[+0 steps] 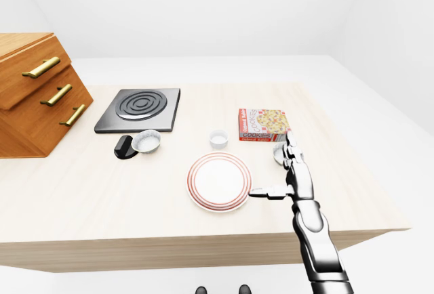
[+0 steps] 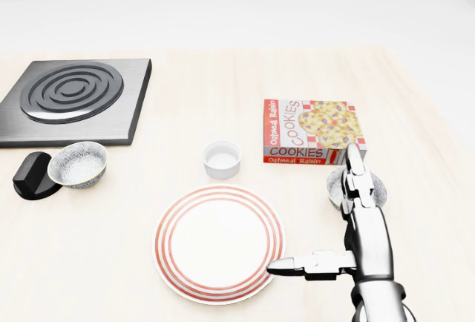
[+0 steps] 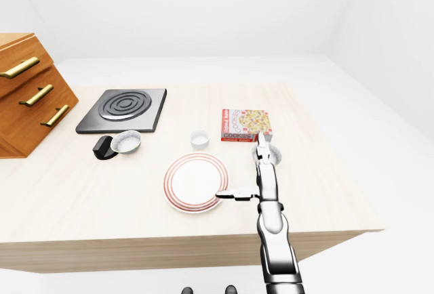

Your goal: Pick the akita bowl next to the plate and place it on the plate.

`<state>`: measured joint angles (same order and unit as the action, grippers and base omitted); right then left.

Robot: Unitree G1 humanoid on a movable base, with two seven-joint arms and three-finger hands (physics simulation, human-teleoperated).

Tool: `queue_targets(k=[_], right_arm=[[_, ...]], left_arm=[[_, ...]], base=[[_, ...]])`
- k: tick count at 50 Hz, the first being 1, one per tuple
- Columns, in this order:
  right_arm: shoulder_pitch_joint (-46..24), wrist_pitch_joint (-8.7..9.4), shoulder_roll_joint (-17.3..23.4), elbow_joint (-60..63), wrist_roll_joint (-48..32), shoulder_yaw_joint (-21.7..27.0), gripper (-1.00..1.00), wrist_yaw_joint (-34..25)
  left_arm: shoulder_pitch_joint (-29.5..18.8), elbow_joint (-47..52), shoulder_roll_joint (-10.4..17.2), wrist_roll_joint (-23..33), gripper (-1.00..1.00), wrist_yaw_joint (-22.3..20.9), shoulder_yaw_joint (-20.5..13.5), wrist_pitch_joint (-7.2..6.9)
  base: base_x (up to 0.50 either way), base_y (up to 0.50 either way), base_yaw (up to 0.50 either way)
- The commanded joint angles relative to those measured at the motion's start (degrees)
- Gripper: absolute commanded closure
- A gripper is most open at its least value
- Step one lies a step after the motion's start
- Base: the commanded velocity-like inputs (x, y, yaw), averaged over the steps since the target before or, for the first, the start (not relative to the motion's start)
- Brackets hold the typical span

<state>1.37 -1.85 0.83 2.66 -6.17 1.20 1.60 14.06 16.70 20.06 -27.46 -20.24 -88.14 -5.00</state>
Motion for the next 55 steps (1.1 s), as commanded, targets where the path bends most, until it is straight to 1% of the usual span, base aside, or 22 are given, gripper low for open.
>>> queue_targets(k=[1,2,4,8,9,10,11,12,18,19,20,22,24,25,26,31,38,39,40,42,47,55], right_arm=[[1.52,6.58,-0.65,10.14,-3.59,-1.09,-1.0,2.77],[1.68,5.31,-0.68,10.31,-4.48,-1.21,-1.0,3.81],[1.75,6.85,-0.74,11.47,-4.13,-1.44,-1.0,3.12],[-0.44,6.48,0.35,11.21,-8.74,-1.38,-1.0,5.22],[-1.03,5.69,0.4,11.68,-9.85,-0.87,-1.0,6.34],[-2.12,6.67,0.9,12.31,-10.52,-0.32,-1.0,5.87],[-2.82,5.97,1.43,12.91,-9.57,0.43,-1.0,4.57],[-3.25,6.85,1.44,13.87,-9.15,1.2,-1.0,3.72],[-8.5,6.85,5.49,15.26,-11.83,5.65,-1.0,1.47],[-9.4,5.01,6.92,14.38,-14.23,6.59,-1.0,2.94],[-10.07,2.03,8.06,12.87,-18.18,7.06,-1.0,5.19],[-10.68,0.81,8.98,12.47,-21.08,8.11,-1.0,5.23],[-11.08,-1.81,9.56,10.55,-24.45,8.78,-1.0,7.22],[-10.87,-2.26,9.58,10.43,-24.42,8.9,-1.0,6.34],[-10.92,-3.15,10.03,8.97,-26.95,9.22,-1.0,8.73],[-10.8,-3.15,11.02,5.81,-30.89,9.75,-1.0,11.6],[-10.79,-3.15,10.78,5.97,-32.27,10.12,-1.0,11.42],[-12.29,-3.15,11.56,2.43,-37.82,10.33,-1.0,21.82],[-11.57,-3.15,11.74,2.59,-36.73,9.81,-1.0,17.49],[-10.81,-3.15,12.5,4.28,-37.58,9.95,-1.0,15.55],[-12.23,-3.15,14.78,1.52,-47.14,10.01,-1.0,19.24],[-12.82,-3.15,15.83,0.08,-53.62,9.03,-1.0,20.96]], left_arm=[[5.1,-6.55,-3.72,-4.67,-1.0,3.74,2.51,0.0],[5.11,-6.76,-3.76,-4.62,-1.0,3.75,2.73,0.0],[5.13,-7.15,-3.77,-4.41,-1.0,3.76,3.12,0.0],[5.11,-7.37,-3.93,-4.13,-1.0,3.93,3.75,0.0],[5.08,-7.18,-4.04,-4.11,-1.0,4.04,3.93,0.0],[5.07,-7.17,-4.05,-3.96,-1.0,4.11,4.09,0.0],[5.07,-7.07,-4.06,-3.98,-1.0,4.15,4.12,0.0],[5.05,-6.99,-4.09,-4.04,-1.0,4.15,4.12,0.0],[4.86,-6.82,-4.35,-4.11,-1.0,4.28,4.56,0.0],[4.74,-6.74,-4.41,-4.07,-1.0,4.36,4.79,0.0],[4.63,-6.73,-4.48,-3.95,-1.0,4.45,5.08,0.0],[4.5,-6.55,-4.68,-3.77,-1.0,4.54,5.62,0.0],[4.53,-6.75,-4.71,-3.75,-1.0,4.47,5.76,0.0],[4.55,-6.71,-4.73,-3.77,-1.0,4.49,5.81,0.0],[4.55,-6.57,-4.78,-3.81,-1.0,4.55,5.87,0.0],[4.55,-6.38,-4.9,-3.96,-1.0,4.56,5.88,0.0],[4.58,-6.88,-4.89,-3.72,-1.0,4.51,6.05,0.0],[4.49,-7.09,-4.9,-3.82,-1.0,4.46,6.14,0.0],[4.52,-7.13,-4.89,-3.93,-1.0,4.45,6.15,0.0],[4.59,-7.32,-4.86,-4.13,-1.0,4.44,6.11,0.0],[4.6,-7.07,-4.94,-4.31,-1.0,4.67,6.29,0.0],[4.66,-7.39,-4.89,-4.63,-1.0,4.68,6.24,0.0]], base=[[0.0,0.0,0.0],[0.0,0.0,0.0],[0.0,0.0,0.0],[0.0,0.0,0.0],[0.0,0.0,0.0],[0.0,0.0,0.0],[0.0,0.0,0.0],[0.0,0.0,0.0],[0.0,0.0,0.0],[0.0,0.0,0.0],[0.0,0.0,0.0],[0.0,0.0,0.0],[0.0,0.0,0.0],[0.0,0.0,0.0],[0.0,0.0,0.0],[0.0,0.0,0.0],[0.0,0.0,0.0],[0.0,0.0,0.0],[0.0,0.0,0.0],[0.0,0.0,0.0],[0.0,0.0,0.0],[0.0,0.0,0.0]])
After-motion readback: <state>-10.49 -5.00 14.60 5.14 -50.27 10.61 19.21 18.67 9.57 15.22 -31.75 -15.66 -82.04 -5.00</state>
